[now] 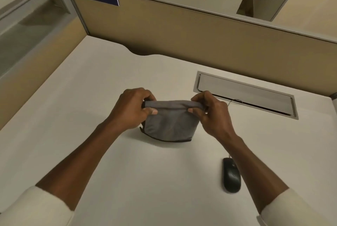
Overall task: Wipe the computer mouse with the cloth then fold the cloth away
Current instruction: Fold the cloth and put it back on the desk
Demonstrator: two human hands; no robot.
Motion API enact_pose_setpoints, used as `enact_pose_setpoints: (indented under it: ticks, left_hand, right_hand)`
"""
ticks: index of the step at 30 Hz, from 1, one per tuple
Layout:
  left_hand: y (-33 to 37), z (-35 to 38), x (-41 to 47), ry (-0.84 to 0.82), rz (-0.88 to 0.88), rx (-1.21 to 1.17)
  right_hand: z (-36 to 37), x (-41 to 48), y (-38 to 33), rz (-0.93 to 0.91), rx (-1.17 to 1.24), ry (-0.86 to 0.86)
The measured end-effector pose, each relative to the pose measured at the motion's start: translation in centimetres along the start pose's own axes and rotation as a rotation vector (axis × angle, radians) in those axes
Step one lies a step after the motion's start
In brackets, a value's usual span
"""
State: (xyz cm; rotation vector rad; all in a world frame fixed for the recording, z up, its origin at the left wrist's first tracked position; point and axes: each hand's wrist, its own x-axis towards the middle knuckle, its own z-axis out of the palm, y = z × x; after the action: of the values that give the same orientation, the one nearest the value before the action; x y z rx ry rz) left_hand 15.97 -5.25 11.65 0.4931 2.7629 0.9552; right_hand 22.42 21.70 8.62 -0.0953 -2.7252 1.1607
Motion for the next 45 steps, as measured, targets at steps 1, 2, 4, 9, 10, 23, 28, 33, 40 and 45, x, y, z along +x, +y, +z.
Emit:
enact_pose_setpoints:
  ticks: [1, 2, 4, 9, 10, 23, 28, 33, 40, 45]
  left_hand:
    - [-0.6, -0.3, 1.1, 0.009, -0.015, 0.014]
    - [-1.1, -0.6, 2.2, 0.019, -0.03, 0.03]
    - [-1.8, -0.9, 4.3, 0.032, -0.05, 0.07]
    - [-3.2, -0.5, 10.1, 0.07, -0.071, 0.197]
    - [-3.3, -0.4, 11.3, 0.083, -0.07, 0.219]
    - [-6.5, 5.6, 23.5, 0.077, -0.18, 0.069]
    - [-7.5, 7.7, 24.1, -0.135, 0.001, 0.119]
    - [-8.3, 8.6, 23.6, -0.409, 0.111, 0.399]
    - [-8.6, 8.7, 23.1, -0.447, 0.259, 0.477]
    - [-9.1, 9.2, 23.9, -0.519, 0.265, 0.646]
  right_hand:
    - [0.5, 0.9, -0.2, -0.023, -0.025, 0.022]
    - [1.0, 1.8, -0.3, -0.046, -0.049, 0.043]
    - [1.8, 3.7, -0.3, -0.084, -0.087, 0.078]
    - [3.9, 8.8, 1.2, -0.134, -0.229, 0.101]
    - [4.2, 9.7, 1.5, -0.13, -0.267, 0.108]
    - [7.8, 19.9, 6.3, 0.106, -0.378, 0.121]
    - [9.1, 20.1, 9.8, 0.207, -0.416, 0.039]
    - [9.6, 17.4, 11.9, 0.123, -0.404, -0.114]
    - [11.0, 14.8, 13.8, -0.057, -0.443, -0.185]
    - [10.9, 15.4, 14.0, 0.018, -0.481, -0.28]
